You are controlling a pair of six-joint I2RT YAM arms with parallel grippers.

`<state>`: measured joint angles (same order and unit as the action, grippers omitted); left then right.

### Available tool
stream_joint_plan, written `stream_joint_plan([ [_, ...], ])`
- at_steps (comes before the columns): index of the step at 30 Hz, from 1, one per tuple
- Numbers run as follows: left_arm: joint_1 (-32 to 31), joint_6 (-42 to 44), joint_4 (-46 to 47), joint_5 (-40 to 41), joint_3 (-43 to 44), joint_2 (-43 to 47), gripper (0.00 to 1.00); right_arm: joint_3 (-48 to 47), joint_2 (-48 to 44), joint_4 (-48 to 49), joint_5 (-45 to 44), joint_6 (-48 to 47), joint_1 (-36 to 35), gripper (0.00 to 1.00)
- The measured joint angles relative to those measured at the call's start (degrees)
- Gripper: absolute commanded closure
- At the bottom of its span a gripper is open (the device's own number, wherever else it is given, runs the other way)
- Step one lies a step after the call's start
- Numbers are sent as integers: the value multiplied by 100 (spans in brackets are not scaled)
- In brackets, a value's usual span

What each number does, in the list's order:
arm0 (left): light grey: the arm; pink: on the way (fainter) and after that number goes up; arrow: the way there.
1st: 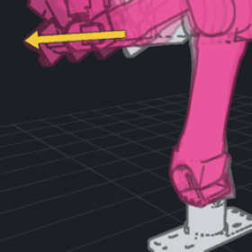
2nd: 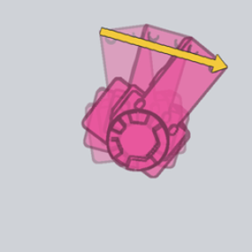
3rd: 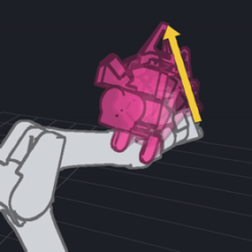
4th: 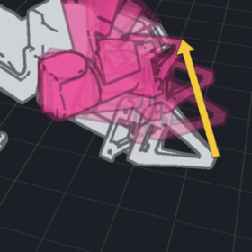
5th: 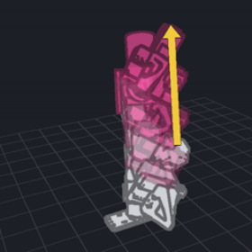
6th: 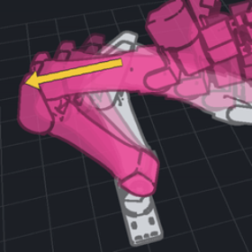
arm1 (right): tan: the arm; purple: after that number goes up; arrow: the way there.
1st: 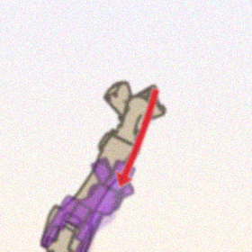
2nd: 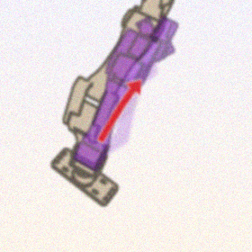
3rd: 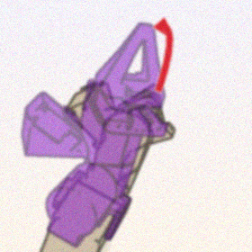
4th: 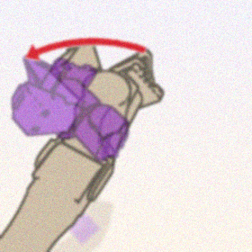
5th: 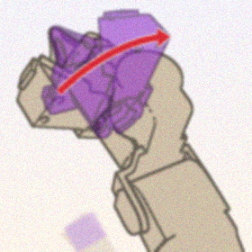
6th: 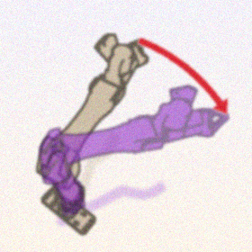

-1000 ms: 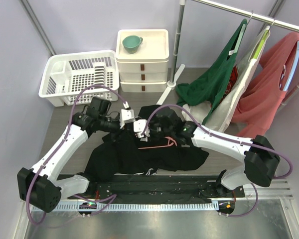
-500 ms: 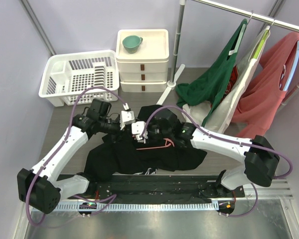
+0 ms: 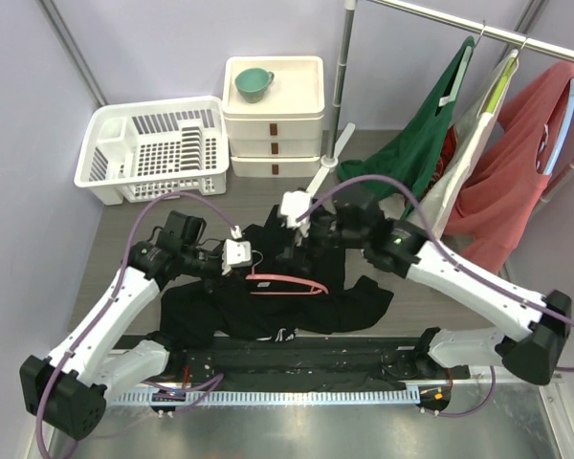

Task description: Place the t-shirt on the hanger

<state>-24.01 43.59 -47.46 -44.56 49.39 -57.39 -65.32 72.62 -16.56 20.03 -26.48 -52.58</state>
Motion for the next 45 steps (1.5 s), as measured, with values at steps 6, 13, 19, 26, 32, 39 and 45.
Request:
stream_joint_plan([
  [6,-13,490,-140,-33,-61,369,100,-310,-485,-632,0,1248,887,0],
  [13,-120,699,-227,-37,-61,455,100,28,289,-1169,4,2026,1130,3],
  [19,-299,713,-256,81,-61,481,100,155,813,-1360,90,2212,979,5],
  [26,-380,474,-269,212,-68,619,100,146,1294,-1379,59,2179,538,14],
  [32,-404,256,-293,269,-70,654,100,136,1757,-1290,-153,2100,481,26],
  [39,-404,-227,-188,472,-70,730,100,28,2190,-1272,-393,2055,468,49],
  [45,-398,-614,-160,581,-94,1276,100,273,1923,-1556,-483,1823,767,79],
])
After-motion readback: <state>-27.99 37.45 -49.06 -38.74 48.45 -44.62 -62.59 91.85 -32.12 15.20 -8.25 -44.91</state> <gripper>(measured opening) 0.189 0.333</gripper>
